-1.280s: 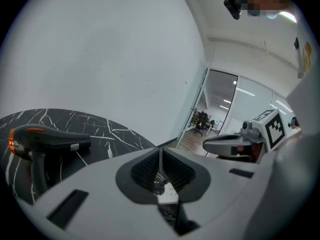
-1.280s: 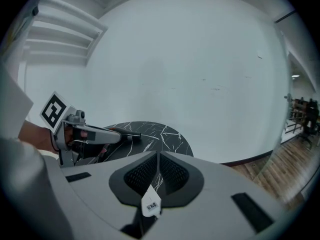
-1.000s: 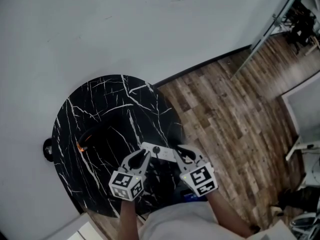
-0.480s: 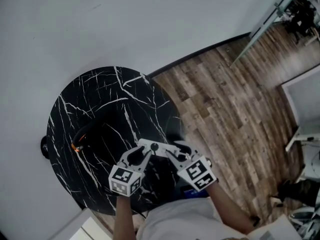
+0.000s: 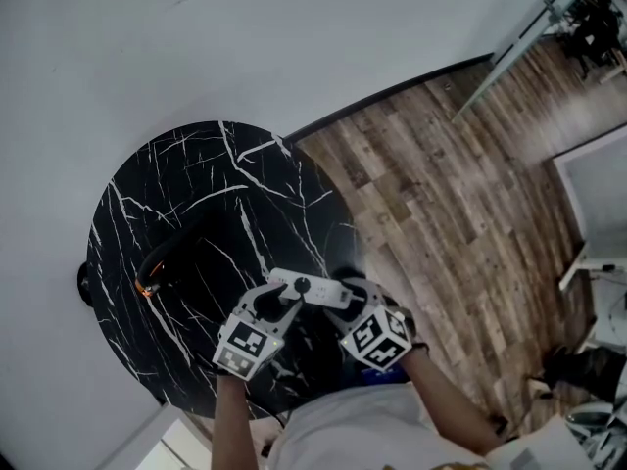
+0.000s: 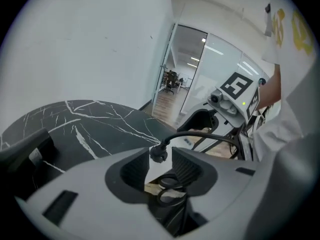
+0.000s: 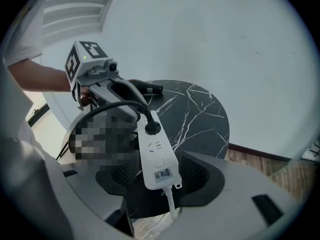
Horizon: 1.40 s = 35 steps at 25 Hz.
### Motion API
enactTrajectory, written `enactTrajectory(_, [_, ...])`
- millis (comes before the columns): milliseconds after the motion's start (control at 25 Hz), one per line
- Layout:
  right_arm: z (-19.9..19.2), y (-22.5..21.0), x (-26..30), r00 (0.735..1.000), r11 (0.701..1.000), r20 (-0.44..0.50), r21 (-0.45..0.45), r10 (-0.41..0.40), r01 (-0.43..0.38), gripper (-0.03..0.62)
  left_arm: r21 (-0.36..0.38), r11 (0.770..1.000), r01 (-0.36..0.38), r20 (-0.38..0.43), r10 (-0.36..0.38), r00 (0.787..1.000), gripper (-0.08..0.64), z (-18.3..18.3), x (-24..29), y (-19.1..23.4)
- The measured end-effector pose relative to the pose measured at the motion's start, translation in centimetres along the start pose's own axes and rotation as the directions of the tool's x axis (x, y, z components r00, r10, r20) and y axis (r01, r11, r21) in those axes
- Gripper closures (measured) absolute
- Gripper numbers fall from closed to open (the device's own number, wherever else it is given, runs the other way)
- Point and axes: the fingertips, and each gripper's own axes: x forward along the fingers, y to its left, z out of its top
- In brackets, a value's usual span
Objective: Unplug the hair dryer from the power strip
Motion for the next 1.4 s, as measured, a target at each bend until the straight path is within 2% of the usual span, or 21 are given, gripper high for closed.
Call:
enactTrajectory(80, [-0.6, 0.2, 0.4, 1.0, 1.0, -0.023, -0.021, -0.002, 0.002, 0.351, 0.041, 0.999, -0.003, -0.024, 0.004, 1.0, 0.437, 0.4, -0.1, 0.0])
enactTrajectory(320, [-0.7, 0.3, 1.1, 0.998, 0.994, -0.065, -0.107, -0.011, 0.004, 0.334, 0.182, 0.982, 0.049, -0.091, -0.033, 0.995, 0.428, -0.1, 1.3, -0.4])
enactTrajectory(440, [-0.8, 0.3, 1.5, 0.997, 0.99, -0.08, -0.142, -0.016, 0.004, 0.333, 0.211, 0.976, 0.051, -0.102, -0.03, 0.994, 0.428, 0.3, 1.7, -0.5])
enactTrajectory(720, [-1.2, 0.1, 2.2, 0.995, 0.987, -0.1, -0.16, 0.007, -0.023, 0.333, 0.263, 0.96, 0.096, -0.144, -0.059, 0.988, 0.428, 0.4, 2.8, -0.4])
enactTrajectory(880, [-1.3, 0.1, 2.3, 0.994, 0.985, -0.111, -0.167, 0.013, -0.031, 0.333, 0.33, 0.936, 0.123, -0.204, -0.056, 0.977, 0.43, -0.3, 2.8, -0.1])
enactTrajectory(1160, [-1.3, 0.1, 2.7, 0.993, 0.985, -0.112, -0.164, 0.042, -0.06, 0.332, 0.418, 0.887, 0.197, -0.227, -0.108, 0.968, 0.43, 0.2, 3.2, -0.7])
enactTrajectory(1320, [-1.4, 0.3, 2.9, 0.993, 0.984, -0.1, -0.158, 0.07, -0.085, 0.331, 0.473, 0.853, 0.219, -0.268, -0.097, 0.959, 0.448, -0.5, 3.8, -1.1])
enactTrajectory(1400, [-1.4, 0.3, 3.0, 0.993, 0.983, -0.089, -0.158, 0.079, -0.093, 0.33, 0.476, 0.851, 0.219, -0.271, -0.096, 0.958, 0.454, -0.5, 3.8, -1.2])
